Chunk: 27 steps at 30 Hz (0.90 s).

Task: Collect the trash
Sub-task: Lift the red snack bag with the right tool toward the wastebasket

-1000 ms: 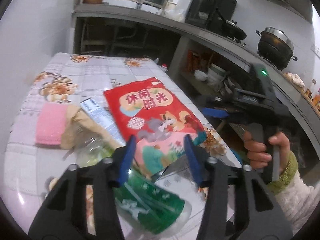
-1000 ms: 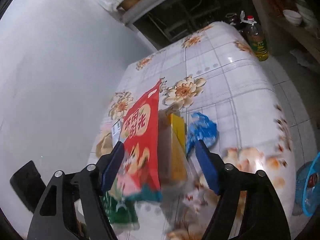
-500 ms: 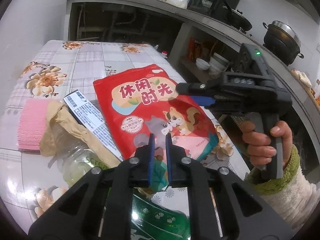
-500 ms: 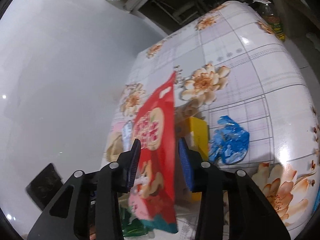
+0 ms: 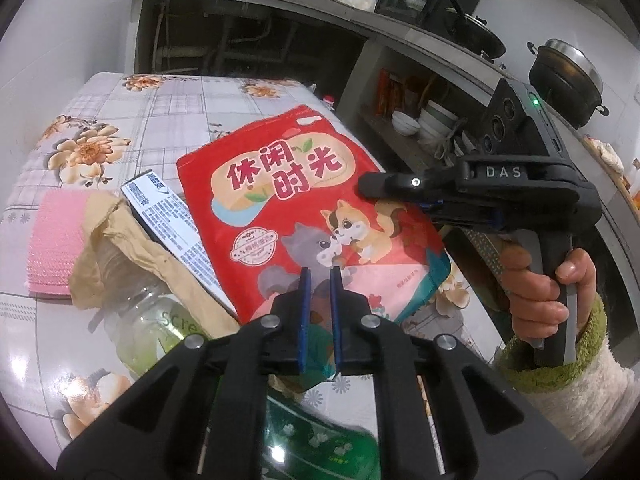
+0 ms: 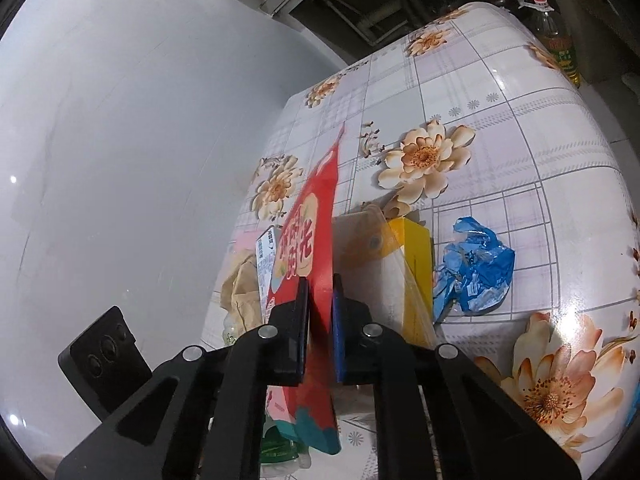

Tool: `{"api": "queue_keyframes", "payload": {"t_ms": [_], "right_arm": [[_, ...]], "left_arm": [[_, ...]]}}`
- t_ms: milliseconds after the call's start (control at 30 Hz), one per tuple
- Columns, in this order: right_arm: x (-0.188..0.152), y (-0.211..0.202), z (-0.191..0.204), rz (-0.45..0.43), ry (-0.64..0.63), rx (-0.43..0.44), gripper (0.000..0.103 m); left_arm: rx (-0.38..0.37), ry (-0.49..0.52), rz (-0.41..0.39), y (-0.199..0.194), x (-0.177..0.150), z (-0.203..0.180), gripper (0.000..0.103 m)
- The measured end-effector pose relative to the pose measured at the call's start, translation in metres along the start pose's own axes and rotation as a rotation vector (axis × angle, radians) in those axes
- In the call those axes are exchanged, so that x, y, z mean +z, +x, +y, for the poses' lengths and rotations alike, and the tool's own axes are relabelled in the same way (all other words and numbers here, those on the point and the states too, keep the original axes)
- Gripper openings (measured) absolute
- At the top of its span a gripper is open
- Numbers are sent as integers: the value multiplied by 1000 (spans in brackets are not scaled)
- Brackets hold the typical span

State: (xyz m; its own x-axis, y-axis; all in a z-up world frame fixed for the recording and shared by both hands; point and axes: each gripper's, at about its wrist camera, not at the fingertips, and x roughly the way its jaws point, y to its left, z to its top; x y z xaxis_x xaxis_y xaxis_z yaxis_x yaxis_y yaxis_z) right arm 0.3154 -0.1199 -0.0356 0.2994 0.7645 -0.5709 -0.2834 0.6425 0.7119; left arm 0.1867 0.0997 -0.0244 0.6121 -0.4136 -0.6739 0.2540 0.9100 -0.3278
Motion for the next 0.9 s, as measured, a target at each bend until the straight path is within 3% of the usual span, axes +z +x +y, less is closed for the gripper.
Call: {"api": "queue_keyframes", "payload": {"t_ms": [67, 267, 467, 667, 900], "right_arm": [[-1, -7, 2, -19, 0, 12, 4], [0, -38, -2, -112, 43, 89, 3], [-11, -81, -17, -205, 77, 102, 3], [-50, -133, -50, -286, 142, 84, 3], [-126, -179, -104, -393, 297, 30, 3]], "left_arm": [[-8, 3, -22, -5, 2, -1, 8], [-27, 11, -110, -32, 11, -5, 8], [-15, 27, -110, -36, 20, -8, 8], [1, 45, -70, -27, 20, -14, 8], [4, 62, -28, -16, 21, -23, 8]]}}
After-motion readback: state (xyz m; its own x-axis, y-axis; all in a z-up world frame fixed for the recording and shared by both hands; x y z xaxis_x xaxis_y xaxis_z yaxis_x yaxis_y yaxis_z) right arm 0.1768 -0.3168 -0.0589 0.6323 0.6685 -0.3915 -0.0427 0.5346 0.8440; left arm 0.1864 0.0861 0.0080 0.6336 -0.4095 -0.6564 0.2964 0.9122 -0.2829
